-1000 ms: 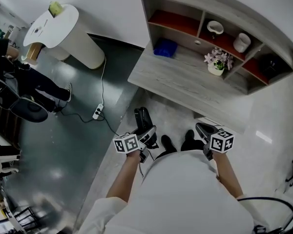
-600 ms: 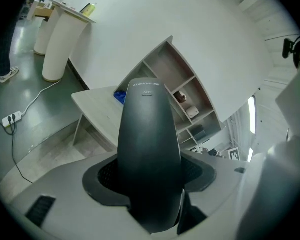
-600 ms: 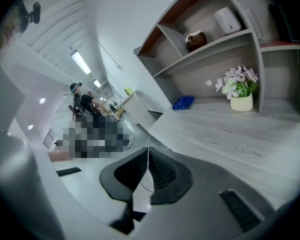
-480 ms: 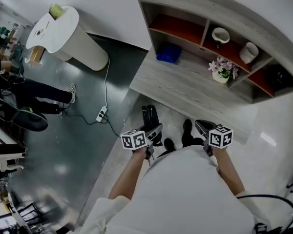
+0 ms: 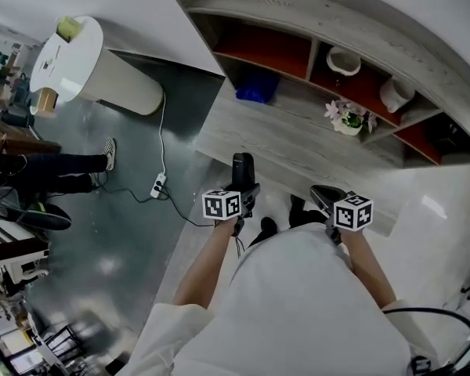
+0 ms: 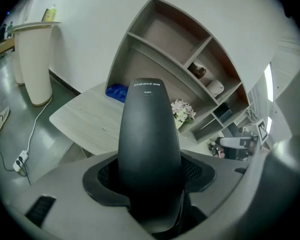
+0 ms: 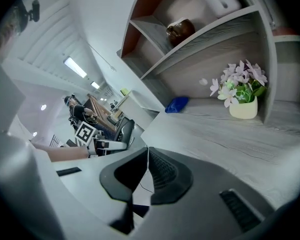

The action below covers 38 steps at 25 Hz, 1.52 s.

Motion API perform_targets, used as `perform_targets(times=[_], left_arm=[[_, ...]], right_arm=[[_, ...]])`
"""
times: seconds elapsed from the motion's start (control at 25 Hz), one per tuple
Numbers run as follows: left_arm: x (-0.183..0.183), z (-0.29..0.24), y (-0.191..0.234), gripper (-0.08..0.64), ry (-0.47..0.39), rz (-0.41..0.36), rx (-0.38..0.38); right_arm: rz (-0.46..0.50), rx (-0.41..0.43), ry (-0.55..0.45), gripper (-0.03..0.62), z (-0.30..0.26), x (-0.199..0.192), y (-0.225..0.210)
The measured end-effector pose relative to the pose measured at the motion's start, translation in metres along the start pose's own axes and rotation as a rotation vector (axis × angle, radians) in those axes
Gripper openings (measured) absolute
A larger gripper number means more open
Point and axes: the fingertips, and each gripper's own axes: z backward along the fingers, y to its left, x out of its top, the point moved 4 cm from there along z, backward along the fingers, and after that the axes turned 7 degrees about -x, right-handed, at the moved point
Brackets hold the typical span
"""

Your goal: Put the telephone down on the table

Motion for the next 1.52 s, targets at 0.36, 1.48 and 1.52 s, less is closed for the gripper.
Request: perform_targets(times=[0.36, 1.48, 1.52], left_arm=[[0.043, -0.088, 0.027, 0.293, 0.127, -0.068, 0.07], [0.038, -0.227, 0.085, 0.296, 0.565, -0.346, 0.269], [0.037, -0.228, 0.086, 0.298, 0.572, -0.353, 0.27]], right_arm=[[-0.017, 0.02, 0.075, 0.02, -0.014, 0.015, -0.04], [-0.1, -0.004, 0.159, 0.02, -0.026, 0.024, -0.099], [-0.101, -0.004, 0.161, 0.02, -0.026, 0.024, -0.101]])
